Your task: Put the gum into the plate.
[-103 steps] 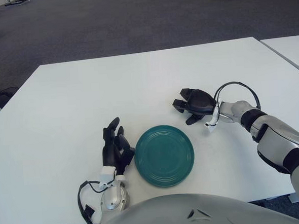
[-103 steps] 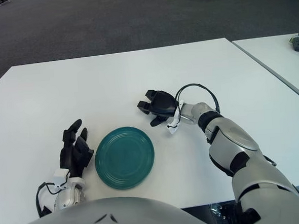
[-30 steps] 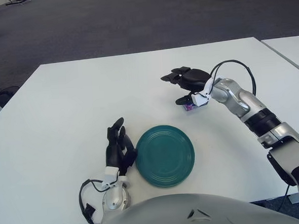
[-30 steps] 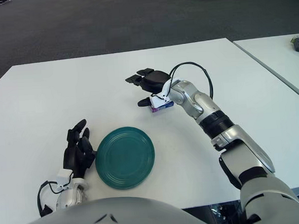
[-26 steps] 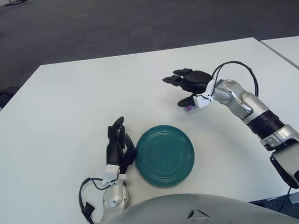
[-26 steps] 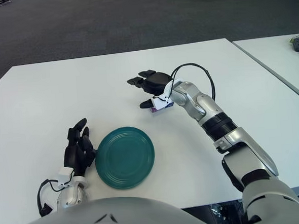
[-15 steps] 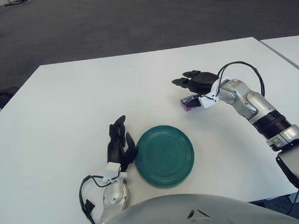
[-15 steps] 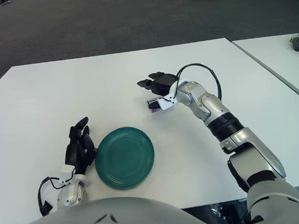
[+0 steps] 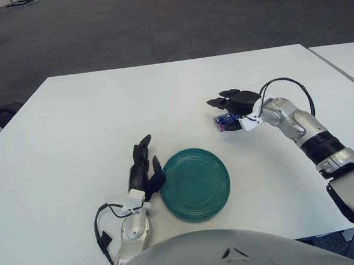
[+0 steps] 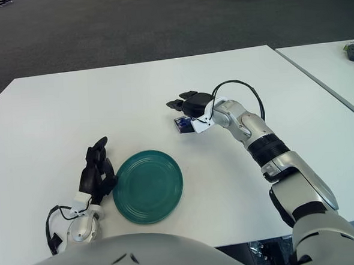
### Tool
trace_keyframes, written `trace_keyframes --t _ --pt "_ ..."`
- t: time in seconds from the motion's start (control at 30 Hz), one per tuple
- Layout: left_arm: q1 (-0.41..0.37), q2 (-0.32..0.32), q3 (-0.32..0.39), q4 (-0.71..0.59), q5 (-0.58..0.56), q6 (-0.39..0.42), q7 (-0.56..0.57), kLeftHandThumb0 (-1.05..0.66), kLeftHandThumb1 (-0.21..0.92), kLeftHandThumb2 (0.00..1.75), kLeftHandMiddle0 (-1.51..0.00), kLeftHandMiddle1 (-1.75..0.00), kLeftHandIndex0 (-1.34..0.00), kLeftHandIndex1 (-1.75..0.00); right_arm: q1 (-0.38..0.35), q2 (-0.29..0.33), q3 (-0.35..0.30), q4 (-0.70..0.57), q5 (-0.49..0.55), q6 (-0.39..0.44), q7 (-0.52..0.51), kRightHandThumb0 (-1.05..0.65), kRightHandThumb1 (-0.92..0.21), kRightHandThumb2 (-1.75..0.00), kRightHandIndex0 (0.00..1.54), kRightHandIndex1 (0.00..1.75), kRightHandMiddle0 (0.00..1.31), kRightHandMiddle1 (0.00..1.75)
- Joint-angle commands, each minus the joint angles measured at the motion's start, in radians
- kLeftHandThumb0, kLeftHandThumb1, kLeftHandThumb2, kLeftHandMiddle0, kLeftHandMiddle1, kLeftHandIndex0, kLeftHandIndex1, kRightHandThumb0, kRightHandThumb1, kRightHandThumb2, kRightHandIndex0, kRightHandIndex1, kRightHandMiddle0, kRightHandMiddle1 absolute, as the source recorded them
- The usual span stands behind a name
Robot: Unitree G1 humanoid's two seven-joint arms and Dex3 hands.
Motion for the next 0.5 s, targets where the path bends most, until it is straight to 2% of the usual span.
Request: trace_keyframes --t 0.0,0.23,0.47 --pt "0.008 0.009 0.005 0.032 0.006 0.039 -0.008 -0.9 0.92 0.95 -0.14 0.0 0.0 -0.55 -0.041 0.011 0.006 0.066 -0.015 -0.024 -0.038 -1.05 -0.92 -0.87 0.0 0.0 0.0 0.0" --pt "0.011 0.012 0.006 0.016 0.002 0.061 -0.013 -0.89 0.92 0.96 -0.12 0.0 0.0 -0.5 -0.077 0.034 0.031 0.189 -0.043 -0.065 -0.109 -1.05 -0.92 -0.86 0.0 0.0 0.02 0.01" --pt "0.005 0.012 0.013 0.025 0.003 0.052 -0.007 -0.85 0.92 0.95 -0.14 -0.01 0.0 -0.48 -0.08 0.056 0.044 0.266 -0.054 -0.088 -0.172 -1.05 -0.92 -0.85 0.0 0.0 0.05 0.03"
